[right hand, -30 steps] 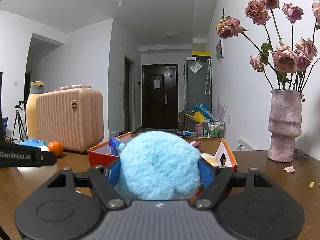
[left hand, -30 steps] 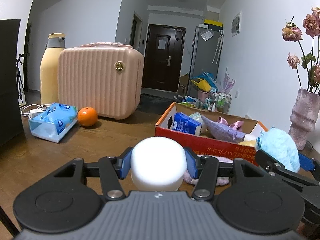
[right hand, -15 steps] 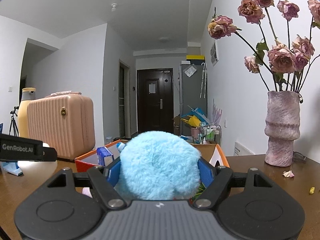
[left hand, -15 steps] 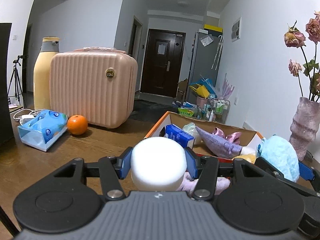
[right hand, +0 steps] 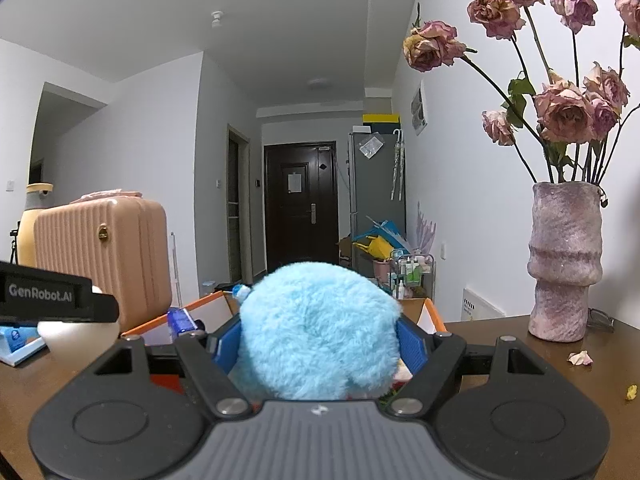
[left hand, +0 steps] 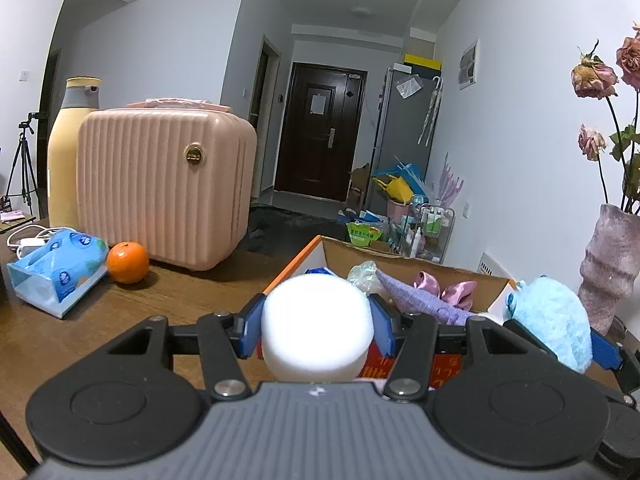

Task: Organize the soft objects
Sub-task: 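Carry the white puff in the left tool and blue pouch in the right tool over the box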

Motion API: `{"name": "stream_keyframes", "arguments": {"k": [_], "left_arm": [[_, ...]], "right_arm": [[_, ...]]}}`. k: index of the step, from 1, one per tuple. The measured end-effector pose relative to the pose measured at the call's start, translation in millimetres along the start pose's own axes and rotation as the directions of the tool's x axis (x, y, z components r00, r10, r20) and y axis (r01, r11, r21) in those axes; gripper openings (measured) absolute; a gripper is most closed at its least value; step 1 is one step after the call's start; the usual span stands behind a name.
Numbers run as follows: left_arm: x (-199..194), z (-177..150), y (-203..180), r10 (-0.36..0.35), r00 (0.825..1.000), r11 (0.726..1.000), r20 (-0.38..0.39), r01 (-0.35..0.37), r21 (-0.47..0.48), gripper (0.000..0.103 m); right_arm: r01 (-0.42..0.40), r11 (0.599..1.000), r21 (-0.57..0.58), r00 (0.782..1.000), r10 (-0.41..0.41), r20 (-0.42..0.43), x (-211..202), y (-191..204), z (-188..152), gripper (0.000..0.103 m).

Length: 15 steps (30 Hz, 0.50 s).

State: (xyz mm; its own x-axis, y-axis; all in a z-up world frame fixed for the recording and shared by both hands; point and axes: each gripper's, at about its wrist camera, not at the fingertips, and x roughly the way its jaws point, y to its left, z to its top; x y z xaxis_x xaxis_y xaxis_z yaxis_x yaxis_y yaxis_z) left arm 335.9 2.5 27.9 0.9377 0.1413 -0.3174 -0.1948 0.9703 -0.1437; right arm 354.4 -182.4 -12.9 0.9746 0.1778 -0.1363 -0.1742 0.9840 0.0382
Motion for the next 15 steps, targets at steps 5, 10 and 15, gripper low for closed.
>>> {"name": "stream_keyframes", "arguments": {"k": [5,10,15], "left_arm": [[11.3,6.0,-3.9,-0.007,1.0,1.0,0.011,0.007,-0.012,0.055],[24.7,10.7,-9.1,-0.014,1.0,1.0,0.015,0.014,-0.023,0.055],[38.8,15.1,-19.3,-0.029,0.999,0.999,0.023,0.029,-0.018,0.055]], "right_arm": [[0.01,1.0,0.0,1.0,-0.01,0.008,13.3,-2.7,1.8,0.076],[0.013,1.0,0.012,1.0,-0.013,0.008,28.0,-7.4,4.5,0.076],[0.015,1.0,0.014,1.0,-0.015,0.007,36.6,-9.2,5.6,0.076]]}}
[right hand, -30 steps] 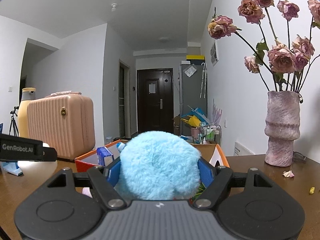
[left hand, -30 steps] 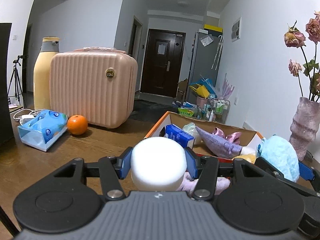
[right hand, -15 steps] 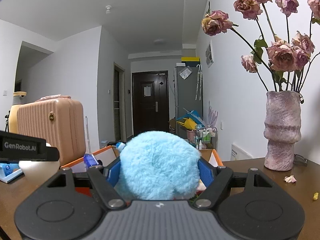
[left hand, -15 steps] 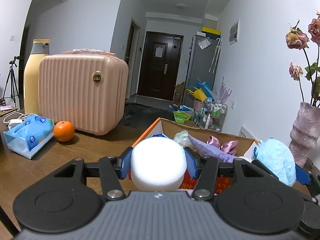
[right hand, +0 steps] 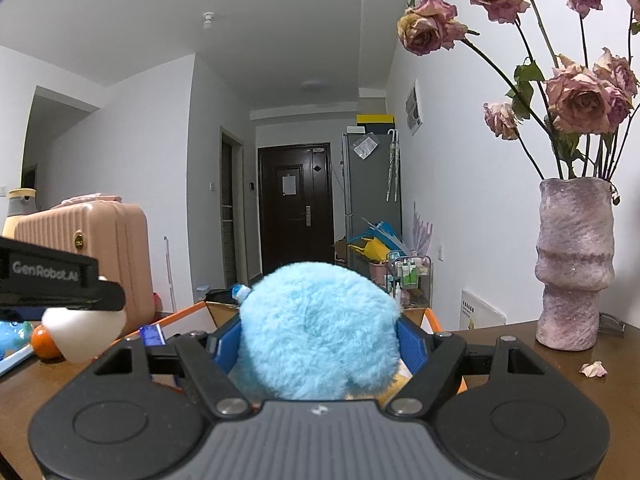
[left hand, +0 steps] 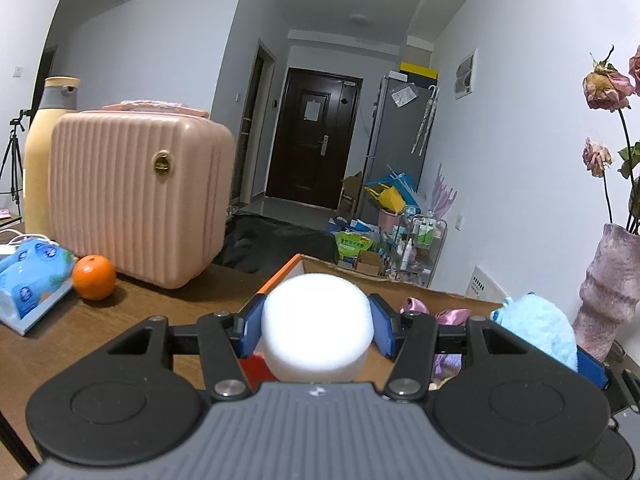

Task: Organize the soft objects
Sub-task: 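Carry the white puff in the left tool and blue pouch in the right tool over the box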

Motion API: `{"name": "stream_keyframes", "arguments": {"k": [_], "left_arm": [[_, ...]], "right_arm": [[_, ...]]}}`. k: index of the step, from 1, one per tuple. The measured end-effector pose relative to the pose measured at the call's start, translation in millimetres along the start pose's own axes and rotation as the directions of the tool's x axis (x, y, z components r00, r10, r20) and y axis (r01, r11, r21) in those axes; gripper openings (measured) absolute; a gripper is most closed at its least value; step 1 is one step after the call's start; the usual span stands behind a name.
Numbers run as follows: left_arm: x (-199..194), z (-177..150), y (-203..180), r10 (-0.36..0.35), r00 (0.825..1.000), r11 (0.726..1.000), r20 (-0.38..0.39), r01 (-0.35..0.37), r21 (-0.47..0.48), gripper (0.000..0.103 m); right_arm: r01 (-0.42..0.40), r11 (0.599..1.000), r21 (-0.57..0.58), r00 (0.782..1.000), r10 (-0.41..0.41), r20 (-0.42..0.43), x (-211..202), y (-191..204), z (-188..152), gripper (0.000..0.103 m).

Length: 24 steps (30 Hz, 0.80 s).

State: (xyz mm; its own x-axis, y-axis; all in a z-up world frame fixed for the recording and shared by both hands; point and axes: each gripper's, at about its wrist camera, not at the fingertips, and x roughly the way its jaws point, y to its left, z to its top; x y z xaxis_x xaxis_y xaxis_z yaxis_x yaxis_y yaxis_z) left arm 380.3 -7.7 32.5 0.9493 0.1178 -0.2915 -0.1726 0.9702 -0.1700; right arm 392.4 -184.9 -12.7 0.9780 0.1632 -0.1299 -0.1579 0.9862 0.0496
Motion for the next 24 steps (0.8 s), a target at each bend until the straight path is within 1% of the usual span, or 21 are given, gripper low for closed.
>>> {"name": "stream_keyframes", "arguments": {"k": [6,14,21,24], "left_arm": [[20.5,3.4,-12.8,-0.004,1.0,1.0,0.011,0.004,0.011,0.055],[56.4,14.3,-20.3,0.033,0.999,0.999,0.022,-0.033,-0.007,0.055],[85.2,15.2,-21.4,0.049,0.999,0.999,-0.001,-0.049,0.016,0.055],[93.2,13.9,-18.9,0.059,0.998,0.998,-0.01,-0.059,0.028,0.055]], "right_arm": [[0.0,1.0,-0.006,1.0,0.0,-0.001,21.7,1.2,1.0,0.076],[0.001,1.0,0.004,1.0,-0.001,-0.014,50.8,1.0,2.3,0.076],[0.012,1.0,0.022,0.998,-0.011,-0.056,77.7,-3.0,3.0,0.077],[0.02,1.0,0.009,0.998,-0.019,-0.065,88.4,-1.5,2.7,0.077]]}}
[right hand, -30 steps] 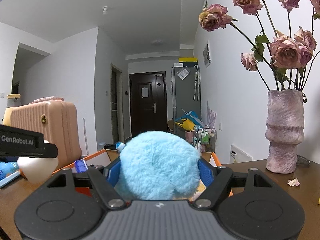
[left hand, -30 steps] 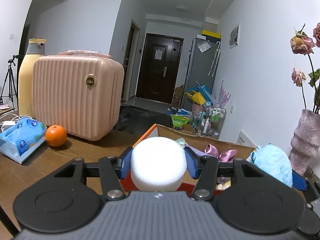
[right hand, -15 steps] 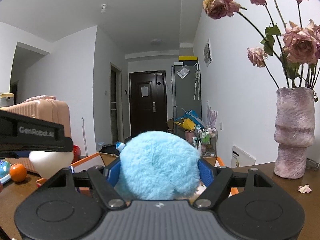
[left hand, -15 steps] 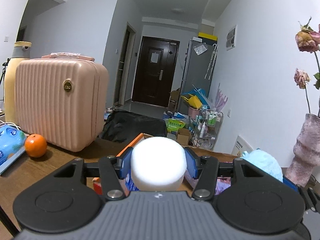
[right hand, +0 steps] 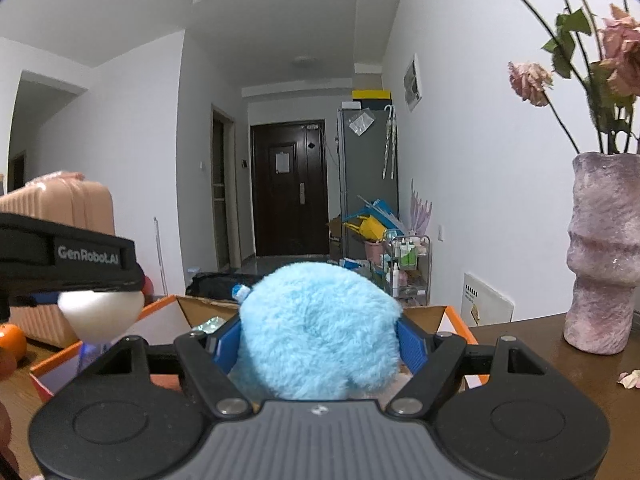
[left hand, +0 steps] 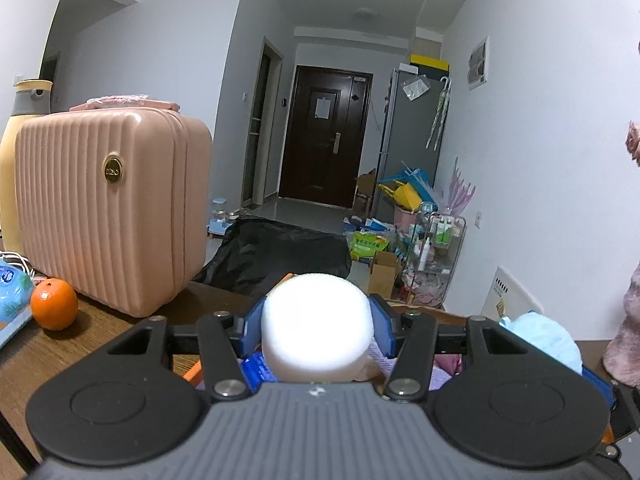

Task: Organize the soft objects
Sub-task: 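Carry the white puff in the left tool and blue pouch in the right tool over the box, then open both tools to drop the puff and blue pouch into the box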

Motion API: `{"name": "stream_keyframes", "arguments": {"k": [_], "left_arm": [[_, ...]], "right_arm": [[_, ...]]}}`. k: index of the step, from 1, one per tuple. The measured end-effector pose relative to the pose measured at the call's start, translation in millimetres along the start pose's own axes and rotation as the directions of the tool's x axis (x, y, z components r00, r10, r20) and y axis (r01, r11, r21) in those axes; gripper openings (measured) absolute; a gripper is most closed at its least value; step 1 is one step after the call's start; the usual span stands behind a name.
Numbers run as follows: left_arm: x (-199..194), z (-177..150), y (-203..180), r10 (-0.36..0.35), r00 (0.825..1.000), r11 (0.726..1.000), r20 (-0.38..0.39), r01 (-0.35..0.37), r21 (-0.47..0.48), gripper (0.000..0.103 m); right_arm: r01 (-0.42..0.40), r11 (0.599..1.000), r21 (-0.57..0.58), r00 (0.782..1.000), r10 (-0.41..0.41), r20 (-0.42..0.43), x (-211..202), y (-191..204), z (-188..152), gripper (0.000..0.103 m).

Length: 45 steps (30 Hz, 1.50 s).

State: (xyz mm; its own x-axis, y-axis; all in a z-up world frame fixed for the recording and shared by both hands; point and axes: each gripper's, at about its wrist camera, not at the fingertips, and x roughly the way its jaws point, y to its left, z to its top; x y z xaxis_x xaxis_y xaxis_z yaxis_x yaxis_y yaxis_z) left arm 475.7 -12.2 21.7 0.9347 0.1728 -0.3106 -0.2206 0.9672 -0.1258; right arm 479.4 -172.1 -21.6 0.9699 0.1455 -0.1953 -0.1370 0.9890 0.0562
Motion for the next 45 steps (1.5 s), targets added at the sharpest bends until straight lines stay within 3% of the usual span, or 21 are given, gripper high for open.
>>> {"name": "stream_keyframes", "arguments": {"k": [9,13,15,18,45], "left_arm": [[6.4,-8.2,0.5,0.021,1.0,0.999,-0.016,-0.02,0.042,0.056],[2.1,-9.8,-0.5,0.031,1.0,0.998,0.0,-0.031,0.048,0.062],[0.3,-10.8,0.9,0.042,0.999,0.999,0.002,-0.042,0.034,0.084],[-2.7,-9.3,4.0,0.062,0.998,0.998,0.018,-0.062,0.013,0.103],[-12.6,-19.6,8.9,0.113,0.993,0.993,0.043,-0.115,0.041,0.103]], "right_arm": [[-0.003,1.0,-0.026,0.998,0.001,-0.055,9.8,2.6,-3.2,0.077],[-0.001,1.0,-0.028,0.997,-0.001,-0.078,12.4,2.3,-4.4,0.084],[0.009,1.0,-0.02,0.997,-0.01,-0.081,12.8,0.2,-4.6,0.094],[0.018,1.0,0.003,0.996,-0.017,-0.083,13.5,-4.6,-4.0,0.103],[0.043,0.999,-0.013,0.997,-0.044,-0.065,3.7,-5.9,-5.5,0.103]]}}
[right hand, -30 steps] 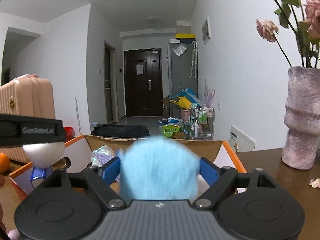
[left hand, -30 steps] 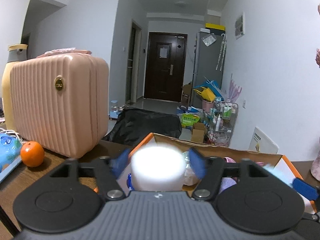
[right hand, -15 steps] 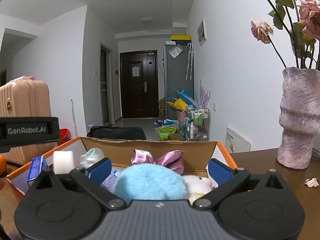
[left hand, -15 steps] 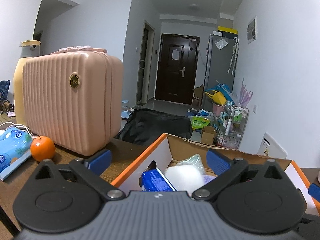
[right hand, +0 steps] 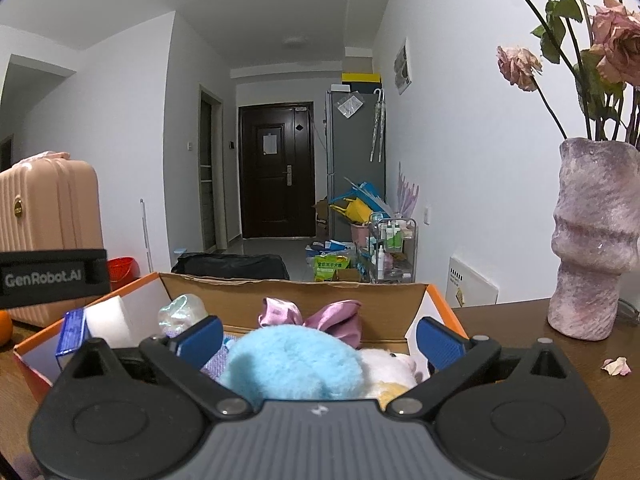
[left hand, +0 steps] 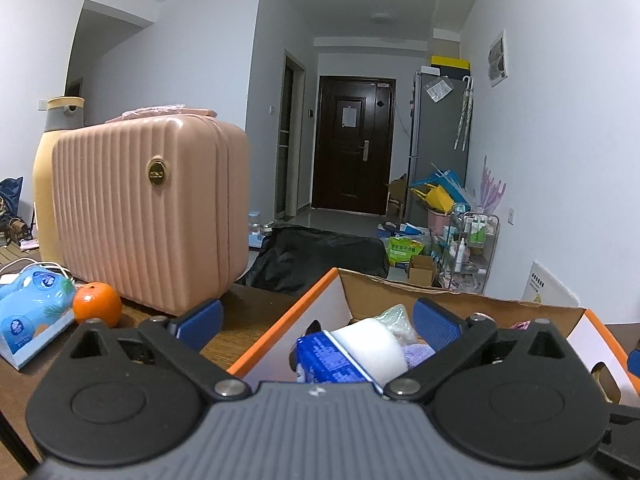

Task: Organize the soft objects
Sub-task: 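Open both tools to drop the puff and blue pouch into the box, then move both tools back from the box toward the headband and white wedge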

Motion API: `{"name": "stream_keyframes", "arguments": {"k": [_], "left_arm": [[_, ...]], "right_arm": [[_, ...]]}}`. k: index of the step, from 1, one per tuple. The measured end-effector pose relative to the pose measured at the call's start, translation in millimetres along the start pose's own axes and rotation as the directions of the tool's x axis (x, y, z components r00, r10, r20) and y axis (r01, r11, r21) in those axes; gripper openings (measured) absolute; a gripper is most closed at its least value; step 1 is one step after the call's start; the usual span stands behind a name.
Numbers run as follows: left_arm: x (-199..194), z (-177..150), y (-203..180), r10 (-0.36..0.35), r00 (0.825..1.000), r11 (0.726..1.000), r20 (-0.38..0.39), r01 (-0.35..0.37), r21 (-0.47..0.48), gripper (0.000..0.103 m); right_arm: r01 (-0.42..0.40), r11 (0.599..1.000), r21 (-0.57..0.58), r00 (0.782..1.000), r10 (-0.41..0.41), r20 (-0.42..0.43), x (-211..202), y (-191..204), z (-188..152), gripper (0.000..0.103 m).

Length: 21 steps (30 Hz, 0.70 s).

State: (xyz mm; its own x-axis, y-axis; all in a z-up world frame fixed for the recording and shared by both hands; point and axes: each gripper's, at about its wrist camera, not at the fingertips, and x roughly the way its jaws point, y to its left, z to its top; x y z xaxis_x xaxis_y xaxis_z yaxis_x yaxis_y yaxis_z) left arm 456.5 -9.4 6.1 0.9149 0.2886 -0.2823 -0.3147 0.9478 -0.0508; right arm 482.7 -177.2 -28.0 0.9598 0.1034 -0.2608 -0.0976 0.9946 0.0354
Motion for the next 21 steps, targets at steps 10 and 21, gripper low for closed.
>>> {"name": "stream_keyframes", "arguments": {"k": [10,21], "left_arm": [[-22.0,-6.1,16.2,0.009,1.0,1.0,0.008,-0.009,0.006,0.103],[-51.6,-12.8,30.0,0.004,1.0,1.0,0.017,-0.004,0.013,0.103]], "right_arm": [[0.003,0.999,-0.042,1.0,-0.002,0.025,-17.5,2.5,-4.5,0.103],[0.001,0.997,-0.075,0.999,0.002,0.041,-43.4,3.4,-10.9,0.103]]}}
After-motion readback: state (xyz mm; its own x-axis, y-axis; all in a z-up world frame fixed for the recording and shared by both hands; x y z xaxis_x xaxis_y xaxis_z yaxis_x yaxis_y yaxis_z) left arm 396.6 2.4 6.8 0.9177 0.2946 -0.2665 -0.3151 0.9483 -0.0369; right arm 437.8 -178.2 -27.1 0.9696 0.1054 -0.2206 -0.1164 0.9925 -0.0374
